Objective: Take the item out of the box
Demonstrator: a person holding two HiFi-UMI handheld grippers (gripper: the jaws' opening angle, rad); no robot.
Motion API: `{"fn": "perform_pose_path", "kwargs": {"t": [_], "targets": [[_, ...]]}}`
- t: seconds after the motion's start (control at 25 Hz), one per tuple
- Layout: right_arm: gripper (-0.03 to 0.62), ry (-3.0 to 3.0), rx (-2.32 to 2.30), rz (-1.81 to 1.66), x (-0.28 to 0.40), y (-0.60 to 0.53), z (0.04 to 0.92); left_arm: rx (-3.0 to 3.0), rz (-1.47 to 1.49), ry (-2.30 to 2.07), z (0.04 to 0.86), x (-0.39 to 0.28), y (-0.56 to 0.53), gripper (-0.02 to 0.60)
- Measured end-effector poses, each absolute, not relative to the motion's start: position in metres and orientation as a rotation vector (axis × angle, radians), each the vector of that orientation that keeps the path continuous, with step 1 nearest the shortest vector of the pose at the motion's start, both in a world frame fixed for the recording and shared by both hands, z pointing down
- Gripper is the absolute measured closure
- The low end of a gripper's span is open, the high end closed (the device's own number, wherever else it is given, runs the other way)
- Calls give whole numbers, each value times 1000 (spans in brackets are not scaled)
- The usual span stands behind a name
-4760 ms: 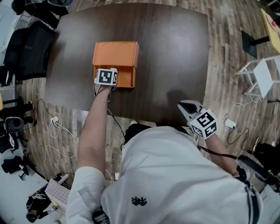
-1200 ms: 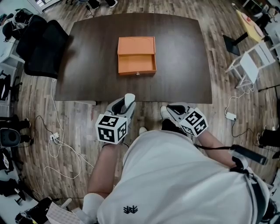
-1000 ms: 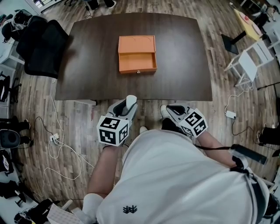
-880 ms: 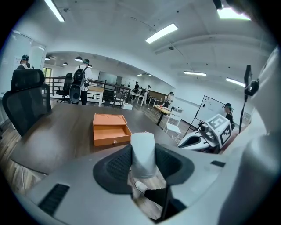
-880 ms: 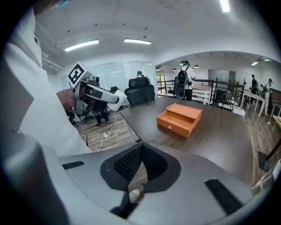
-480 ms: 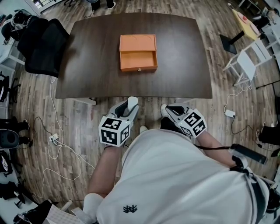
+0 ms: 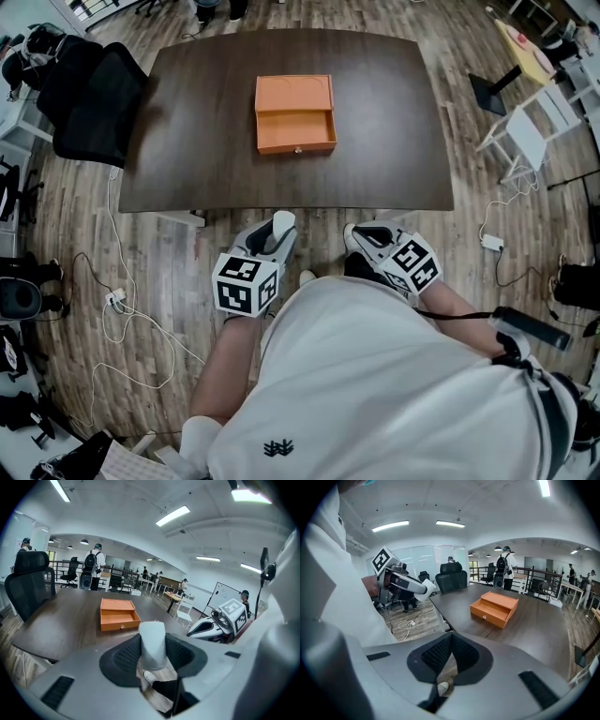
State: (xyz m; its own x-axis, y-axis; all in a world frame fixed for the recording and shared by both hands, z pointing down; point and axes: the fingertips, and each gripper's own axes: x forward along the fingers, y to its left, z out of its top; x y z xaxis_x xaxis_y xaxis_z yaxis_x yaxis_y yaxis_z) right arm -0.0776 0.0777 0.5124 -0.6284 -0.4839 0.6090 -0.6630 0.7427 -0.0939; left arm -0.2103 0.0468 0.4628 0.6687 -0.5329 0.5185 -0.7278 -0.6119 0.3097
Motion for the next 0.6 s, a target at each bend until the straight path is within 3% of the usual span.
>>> {"fn": "perform_pose_path", "kwargs": {"t": [0.6], "targets": [[592,-2370,851,414,-88,76,517,2367,529,-961,472,-216,48,413]]}}
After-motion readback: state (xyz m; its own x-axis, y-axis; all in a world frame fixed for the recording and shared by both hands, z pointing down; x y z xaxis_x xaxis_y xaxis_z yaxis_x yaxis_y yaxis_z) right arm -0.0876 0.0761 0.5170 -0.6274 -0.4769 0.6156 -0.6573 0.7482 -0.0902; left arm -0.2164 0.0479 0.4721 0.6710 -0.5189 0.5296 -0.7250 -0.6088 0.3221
